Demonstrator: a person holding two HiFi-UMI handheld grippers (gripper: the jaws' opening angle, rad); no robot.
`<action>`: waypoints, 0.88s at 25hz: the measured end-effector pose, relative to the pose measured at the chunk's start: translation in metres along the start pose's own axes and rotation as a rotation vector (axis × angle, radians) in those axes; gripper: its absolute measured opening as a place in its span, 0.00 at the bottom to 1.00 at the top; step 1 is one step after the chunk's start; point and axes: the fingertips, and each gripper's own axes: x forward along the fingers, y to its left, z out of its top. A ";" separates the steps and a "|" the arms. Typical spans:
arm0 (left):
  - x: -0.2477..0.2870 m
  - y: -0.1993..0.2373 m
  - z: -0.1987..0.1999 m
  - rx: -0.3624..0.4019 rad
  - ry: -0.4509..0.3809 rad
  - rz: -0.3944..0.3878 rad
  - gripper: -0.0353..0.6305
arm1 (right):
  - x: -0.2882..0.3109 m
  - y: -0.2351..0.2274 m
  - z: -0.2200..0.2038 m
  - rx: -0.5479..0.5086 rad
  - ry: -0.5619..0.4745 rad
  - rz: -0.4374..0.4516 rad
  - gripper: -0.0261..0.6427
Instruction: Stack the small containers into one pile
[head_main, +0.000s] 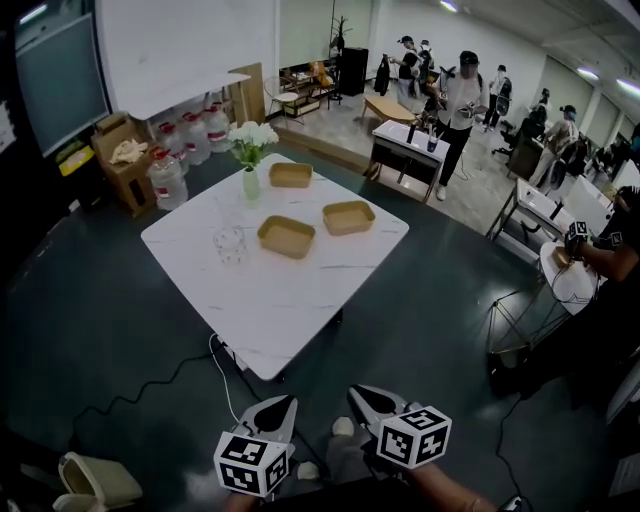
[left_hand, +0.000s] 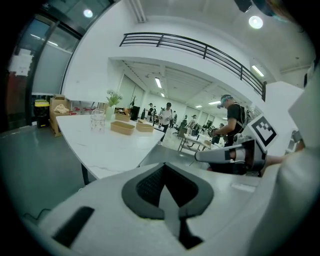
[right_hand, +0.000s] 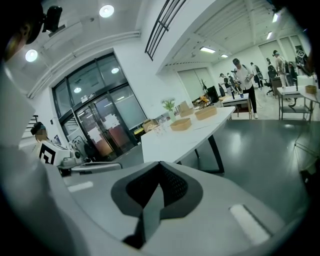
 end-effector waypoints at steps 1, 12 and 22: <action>0.001 0.003 0.002 -0.003 -0.003 0.011 0.05 | 0.004 -0.003 0.003 -0.001 0.004 0.004 0.03; 0.070 0.023 0.037 0.003 0.011 0.048 0.05 | 0.046 -0.057 0.048 0.012 0.016 0.026 0.03; 0.139 0.024 0.072 0.023 0.010 0.058 0.05 | 0.072 -0.109 0.086 0.016 0.034 0.058 0.03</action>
